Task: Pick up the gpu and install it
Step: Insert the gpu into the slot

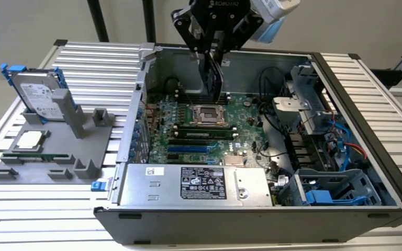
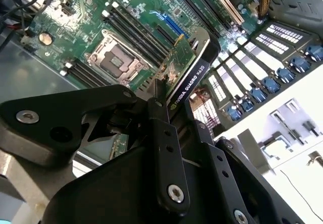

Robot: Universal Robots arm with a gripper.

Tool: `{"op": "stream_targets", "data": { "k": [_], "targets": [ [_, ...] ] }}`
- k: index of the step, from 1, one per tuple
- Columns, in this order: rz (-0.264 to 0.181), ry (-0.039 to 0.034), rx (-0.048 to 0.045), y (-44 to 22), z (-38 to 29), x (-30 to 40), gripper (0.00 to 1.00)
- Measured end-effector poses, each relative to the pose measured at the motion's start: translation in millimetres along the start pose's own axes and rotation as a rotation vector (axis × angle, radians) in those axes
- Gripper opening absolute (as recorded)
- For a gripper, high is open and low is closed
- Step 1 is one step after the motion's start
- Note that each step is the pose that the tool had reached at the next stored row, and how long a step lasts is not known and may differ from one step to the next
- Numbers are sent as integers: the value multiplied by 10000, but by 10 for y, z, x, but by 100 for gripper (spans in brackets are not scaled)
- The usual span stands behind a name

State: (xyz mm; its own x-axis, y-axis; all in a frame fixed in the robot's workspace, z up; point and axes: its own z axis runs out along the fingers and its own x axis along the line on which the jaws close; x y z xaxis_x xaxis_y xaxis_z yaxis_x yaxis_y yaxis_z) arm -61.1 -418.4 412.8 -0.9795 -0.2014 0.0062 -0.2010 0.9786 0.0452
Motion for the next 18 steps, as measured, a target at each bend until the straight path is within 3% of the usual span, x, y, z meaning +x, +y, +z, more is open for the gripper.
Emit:
{"op": "stream_targets", "data": {
  "k": [8, 18],
  "targets": [
    [-538, 25, 7, 2, 0, 1, 0],
    [-1541, 71, 19, 2, 0, 1, 0]
  ]
}}
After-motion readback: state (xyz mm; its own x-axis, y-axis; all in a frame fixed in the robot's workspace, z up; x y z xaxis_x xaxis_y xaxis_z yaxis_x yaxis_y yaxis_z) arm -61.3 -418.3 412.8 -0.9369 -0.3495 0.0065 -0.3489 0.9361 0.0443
